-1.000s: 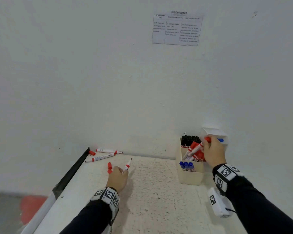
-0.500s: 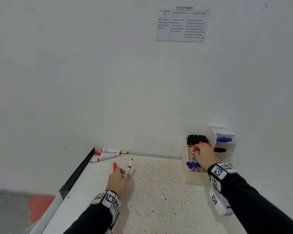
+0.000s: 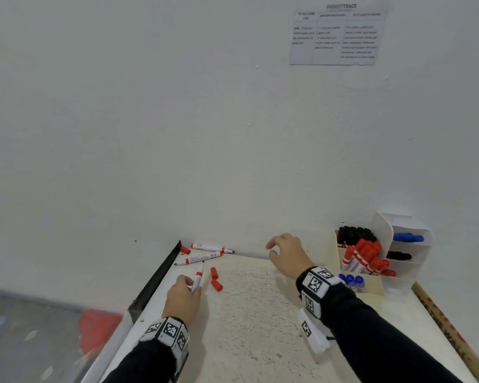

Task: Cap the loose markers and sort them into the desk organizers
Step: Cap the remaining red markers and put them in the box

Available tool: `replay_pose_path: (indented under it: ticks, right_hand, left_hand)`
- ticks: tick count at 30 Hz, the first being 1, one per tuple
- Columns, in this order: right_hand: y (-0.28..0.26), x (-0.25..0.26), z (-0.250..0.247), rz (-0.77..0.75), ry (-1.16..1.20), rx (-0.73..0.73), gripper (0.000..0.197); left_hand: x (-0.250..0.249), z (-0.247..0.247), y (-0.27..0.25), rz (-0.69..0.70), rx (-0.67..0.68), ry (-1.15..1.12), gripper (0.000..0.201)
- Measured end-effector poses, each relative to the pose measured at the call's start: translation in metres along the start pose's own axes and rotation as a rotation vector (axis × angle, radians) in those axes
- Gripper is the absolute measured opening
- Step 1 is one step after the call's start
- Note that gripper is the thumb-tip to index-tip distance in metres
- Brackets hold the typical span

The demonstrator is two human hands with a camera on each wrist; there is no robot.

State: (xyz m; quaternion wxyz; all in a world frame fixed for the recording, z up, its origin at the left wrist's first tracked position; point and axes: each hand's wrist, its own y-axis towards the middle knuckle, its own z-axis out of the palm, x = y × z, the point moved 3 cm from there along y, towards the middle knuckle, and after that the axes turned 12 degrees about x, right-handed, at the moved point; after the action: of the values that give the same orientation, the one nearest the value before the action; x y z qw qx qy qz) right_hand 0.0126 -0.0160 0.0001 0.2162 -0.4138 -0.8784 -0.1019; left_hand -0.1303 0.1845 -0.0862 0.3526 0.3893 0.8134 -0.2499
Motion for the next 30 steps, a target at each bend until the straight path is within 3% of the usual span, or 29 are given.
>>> replay_pose_path:
  ticks: [6,9,11,17,19,22,24,27,30]
  right_hand:
    - [0.025,0.039,0.084,-0.100,0.026,0.519,0.046]
    - [0.029,0.048,0.113,-0.066,0.007,0.642,0.052]
    - [0.028,0.050,0.121,-0.067,-0.025,0.619,0.050]
    - [0.023,0.044,0.115,-0.070,-0.020,0.348,0.021]
    - [0.017,0.039,0.113,-0.090,-0.032,0.342,0.023]
    - [0.009,0.036,0.119,-0.218,-0.098,0.431,0.043]
    - [0.007,0.038,0.122,-0.247,-0.149,0.453,0.036]
    - [0.006,0.035,0.118,-0.180,-0.116,0.406,0.024]
    - [0.004,0.019,0.105,-0.055,0.050,0.272,0.025]
  left_hand:
    - [0.019,-0.023,0.010,0.017,-0.037,0.003,0.009]
    - [0.023,-0.025,0.013,0.043,-0.024,0.012,0.008]
    - [0.024,-0.023,0.015,0.080,-0.026,0.025,0.007]
    - [0.018,-0.004,0.019,0.108,0.023,0.095,0.010]
    - [0.013,0.006,0.018,0.121,0.061,0.131,0.016]
    - [0.005,0.013,0.015,0.123,0.072,0.180,0.021]
    - [0.003,0.014,0.015,0.114,0.060,0.173,0.022]
    - [-0.001,0.017,0.014,0.114,0.082,0.157,0.023]
    - [-0.007,0.027,0.011,0.119,0.139,0.170,0.023]
